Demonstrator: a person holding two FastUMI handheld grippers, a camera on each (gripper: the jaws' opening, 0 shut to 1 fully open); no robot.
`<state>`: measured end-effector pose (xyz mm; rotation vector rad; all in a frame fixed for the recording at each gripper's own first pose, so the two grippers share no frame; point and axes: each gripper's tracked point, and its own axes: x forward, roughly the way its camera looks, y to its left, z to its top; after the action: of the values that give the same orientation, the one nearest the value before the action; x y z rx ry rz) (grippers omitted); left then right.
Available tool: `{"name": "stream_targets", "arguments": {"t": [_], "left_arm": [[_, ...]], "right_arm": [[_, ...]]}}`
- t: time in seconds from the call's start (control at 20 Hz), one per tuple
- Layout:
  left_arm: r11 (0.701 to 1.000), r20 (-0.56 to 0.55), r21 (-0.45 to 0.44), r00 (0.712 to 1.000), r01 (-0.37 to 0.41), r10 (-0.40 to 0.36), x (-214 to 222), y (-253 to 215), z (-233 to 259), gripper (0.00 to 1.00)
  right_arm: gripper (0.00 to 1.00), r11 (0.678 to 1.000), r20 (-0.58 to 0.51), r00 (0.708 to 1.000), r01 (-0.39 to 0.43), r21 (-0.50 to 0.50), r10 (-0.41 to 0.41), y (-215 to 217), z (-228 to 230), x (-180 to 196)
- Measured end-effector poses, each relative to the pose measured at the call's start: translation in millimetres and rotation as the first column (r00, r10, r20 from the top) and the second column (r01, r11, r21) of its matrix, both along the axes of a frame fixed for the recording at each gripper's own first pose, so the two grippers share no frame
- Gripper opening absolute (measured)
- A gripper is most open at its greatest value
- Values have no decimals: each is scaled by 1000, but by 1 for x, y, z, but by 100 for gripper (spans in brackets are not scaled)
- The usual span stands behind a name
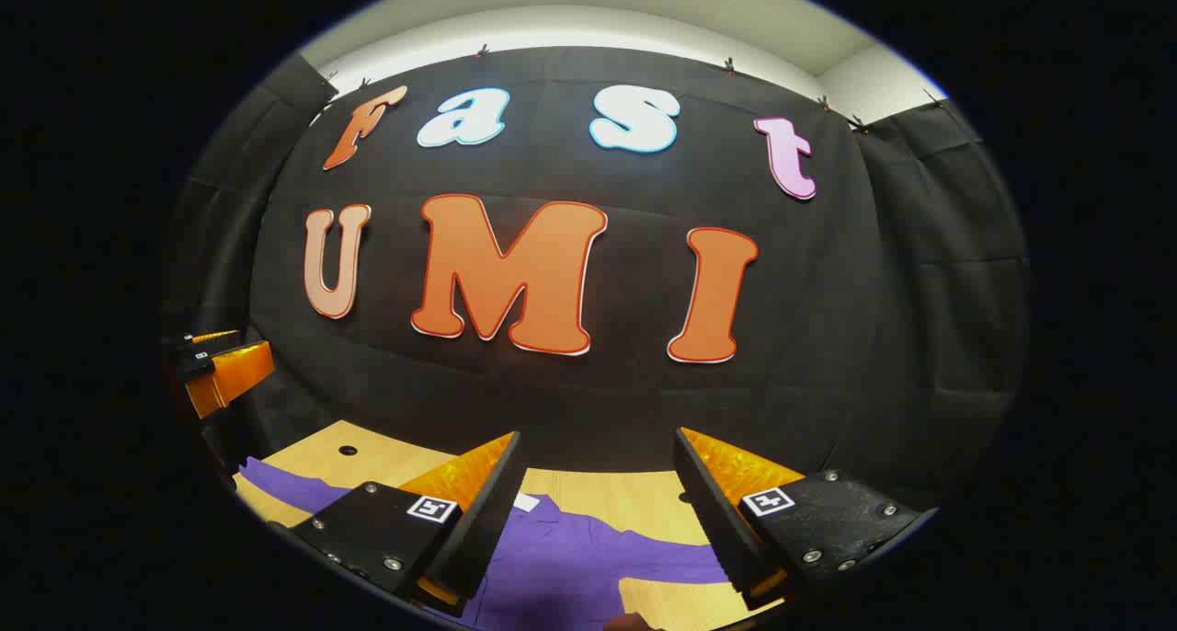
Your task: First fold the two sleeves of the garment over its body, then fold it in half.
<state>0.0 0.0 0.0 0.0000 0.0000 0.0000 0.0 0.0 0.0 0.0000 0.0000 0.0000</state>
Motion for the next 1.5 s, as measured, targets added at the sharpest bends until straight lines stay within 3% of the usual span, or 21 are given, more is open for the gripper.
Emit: {"name": "stream_targets", "arguments": {"t": [0.4, 1.05, 1.5], "left_arm": [[999, 13, 38, 1000, 26, -27, -7, -31, 0, 97], [999, 11, 50, 1000, -5, 4, -18, -26, -1, 97], [998, 32, 65, 999, -5, 3, -22, -34, 5, 97]], "right_arm": [[97, 999, -17, 999, 33, -1, -33, -24, -12, 2], [97, 999, -20, 999, -34, -6, 34, -6, -13, 9], [97, 997, -119, 990, 70, -15, -72, -68, -73, 23]]}}
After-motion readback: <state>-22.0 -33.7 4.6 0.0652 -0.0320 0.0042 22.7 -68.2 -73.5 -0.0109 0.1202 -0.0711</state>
